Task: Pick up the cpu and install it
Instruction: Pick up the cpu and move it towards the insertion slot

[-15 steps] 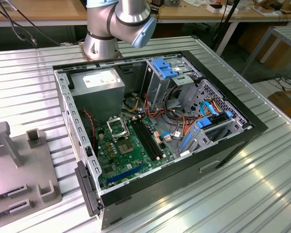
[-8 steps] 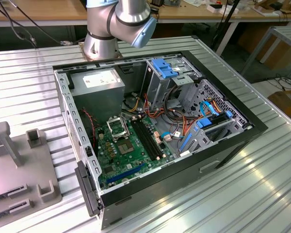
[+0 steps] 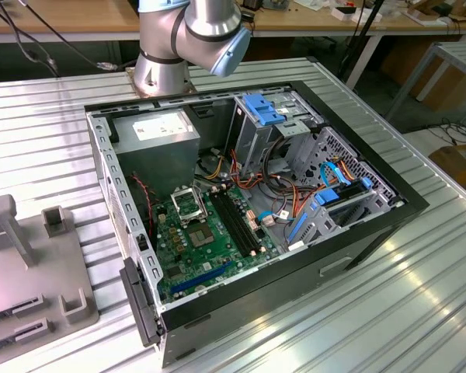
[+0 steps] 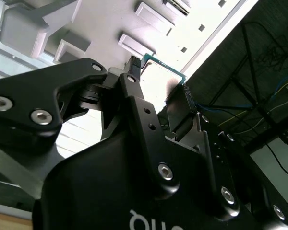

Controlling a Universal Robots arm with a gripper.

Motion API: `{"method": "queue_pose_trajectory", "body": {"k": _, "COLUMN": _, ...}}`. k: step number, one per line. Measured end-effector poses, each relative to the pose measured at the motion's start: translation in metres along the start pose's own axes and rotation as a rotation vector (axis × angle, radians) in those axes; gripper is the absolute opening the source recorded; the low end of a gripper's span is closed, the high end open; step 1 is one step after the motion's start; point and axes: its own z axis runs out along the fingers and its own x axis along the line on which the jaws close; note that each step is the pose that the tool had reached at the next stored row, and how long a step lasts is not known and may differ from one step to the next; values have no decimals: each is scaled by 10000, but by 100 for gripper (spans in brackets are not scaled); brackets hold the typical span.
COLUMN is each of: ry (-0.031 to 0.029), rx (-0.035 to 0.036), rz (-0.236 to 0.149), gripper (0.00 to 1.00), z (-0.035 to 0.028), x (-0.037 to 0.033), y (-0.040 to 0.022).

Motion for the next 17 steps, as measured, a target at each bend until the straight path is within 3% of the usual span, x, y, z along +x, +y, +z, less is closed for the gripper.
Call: {"method": "queue_pose_trajectory", "body": {"k": 17, "ry": -1, "rx": -1, "rz": 0, "gripper": 47, "z": -131, "x": 6, "y": -1}}
